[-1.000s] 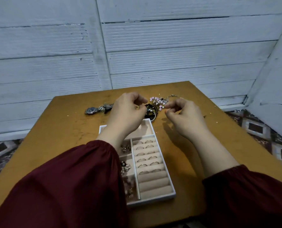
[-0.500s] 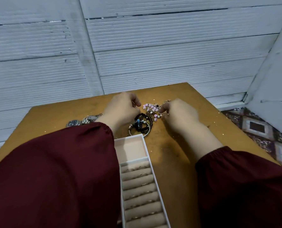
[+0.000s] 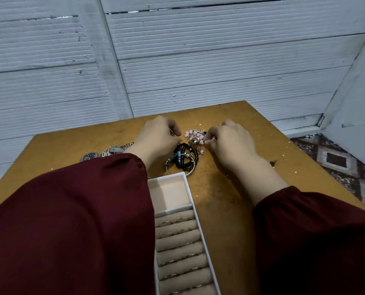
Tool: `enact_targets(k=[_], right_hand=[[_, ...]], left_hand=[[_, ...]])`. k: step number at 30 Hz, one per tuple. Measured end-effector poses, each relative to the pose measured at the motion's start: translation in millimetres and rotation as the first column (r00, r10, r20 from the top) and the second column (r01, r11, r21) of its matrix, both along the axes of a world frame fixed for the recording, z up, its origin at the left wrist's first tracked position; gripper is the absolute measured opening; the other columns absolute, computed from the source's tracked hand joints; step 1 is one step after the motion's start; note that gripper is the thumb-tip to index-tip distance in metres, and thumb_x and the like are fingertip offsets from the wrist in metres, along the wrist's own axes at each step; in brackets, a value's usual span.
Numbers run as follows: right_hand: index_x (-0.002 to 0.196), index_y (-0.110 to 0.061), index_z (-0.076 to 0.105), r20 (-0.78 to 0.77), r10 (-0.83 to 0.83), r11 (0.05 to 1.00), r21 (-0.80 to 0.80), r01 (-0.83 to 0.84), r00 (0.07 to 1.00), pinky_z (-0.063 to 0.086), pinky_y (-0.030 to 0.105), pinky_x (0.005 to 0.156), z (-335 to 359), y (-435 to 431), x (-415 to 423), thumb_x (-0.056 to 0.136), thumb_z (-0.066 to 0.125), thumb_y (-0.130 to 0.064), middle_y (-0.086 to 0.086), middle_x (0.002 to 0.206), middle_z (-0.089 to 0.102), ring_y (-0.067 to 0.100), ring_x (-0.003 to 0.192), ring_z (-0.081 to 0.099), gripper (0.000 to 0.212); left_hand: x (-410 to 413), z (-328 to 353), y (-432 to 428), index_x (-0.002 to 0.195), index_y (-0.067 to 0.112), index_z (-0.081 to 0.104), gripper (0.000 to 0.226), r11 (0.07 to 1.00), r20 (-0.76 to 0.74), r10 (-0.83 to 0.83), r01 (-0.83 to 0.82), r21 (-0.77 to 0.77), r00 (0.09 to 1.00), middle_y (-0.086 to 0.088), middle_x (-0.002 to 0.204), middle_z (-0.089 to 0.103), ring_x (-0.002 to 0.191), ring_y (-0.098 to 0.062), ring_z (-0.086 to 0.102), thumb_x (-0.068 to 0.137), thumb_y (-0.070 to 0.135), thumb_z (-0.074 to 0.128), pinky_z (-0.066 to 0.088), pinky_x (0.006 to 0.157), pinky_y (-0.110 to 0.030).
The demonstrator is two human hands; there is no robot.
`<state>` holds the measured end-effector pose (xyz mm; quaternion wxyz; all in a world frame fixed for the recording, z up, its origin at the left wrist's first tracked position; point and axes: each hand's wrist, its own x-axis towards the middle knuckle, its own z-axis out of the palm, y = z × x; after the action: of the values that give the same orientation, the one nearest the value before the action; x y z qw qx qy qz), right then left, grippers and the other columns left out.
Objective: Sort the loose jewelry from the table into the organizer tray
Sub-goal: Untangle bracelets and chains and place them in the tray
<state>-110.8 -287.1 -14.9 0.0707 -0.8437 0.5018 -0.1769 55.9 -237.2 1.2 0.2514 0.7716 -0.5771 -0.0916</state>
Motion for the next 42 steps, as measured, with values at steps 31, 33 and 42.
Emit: enact_targets(k=[31, 33, 42], right_hand=[[0.101, -0.018, 0.064, 0.675, 0.19, 0.969, -0.246, -0.025, 0.713, 0.042, 0.028, 0.068, -3.6, -10.1, -6.4, 0.095, 0.056, -0.029, -0.012, 0.092, 0.053, 0.009, 0.079, 0.05, 0.015], [0.101, -0.017, 0.065, 0.673, 0.186, 0.97, -0.242, -0.025, 0.716, 0.043, 0.03, 0.069, -4.5, -9.9, -6.2, 0.094, 0.057, -0.029, -0.012, 0.093, 0.053, 0.01, 0.08, 0.051, 0.016], [0.104, -0.017, 0.065, 0.658, 0.179, 0.973, -0.227, -0.034, 0.732, 0.044, 0.03, 0.07, -5.7, -9.7, -6.6, 0.095, 0.055, -0.028, -0.011, 0.094, 0.054, 0.01, 0.082, 0.052, 0.017]], left_hand=[[-4.4, -6.2, -10.7, 0.084, 0.029, 0.065, 0.007, 0.996, 0.133, -0.059, 0.048, 0.08, 0.989, 0.0, 0.097, 0.067, 0.099, -0.024, 0.058, 0.089, 0.025, 0.062, 0.051, 0.087, -0.043], [-3.9, -4.3, -10.3, 0.085, 0.03, 0.064, 0.008, 0.998, 0.12, -0.051, 0.045, 0.052, 0.992, 0.0, 0.1, 0.066, 0.104, -0.025, 0.056, 0.089, 0.025, 0.06, 0.048, 0.09, -0.043], [-8.7, 12.3, -7.2, 0.097, 0.022, 0.066, 0.016, 0.996, 0.135, -0.052, 0.061, -0.059, 0.989, -0.004, 0.111, 0.064, 0.114, -0.029, 0.049, 0.095, 0.029, 0.052, 0.04, 0.097, -0.041]])
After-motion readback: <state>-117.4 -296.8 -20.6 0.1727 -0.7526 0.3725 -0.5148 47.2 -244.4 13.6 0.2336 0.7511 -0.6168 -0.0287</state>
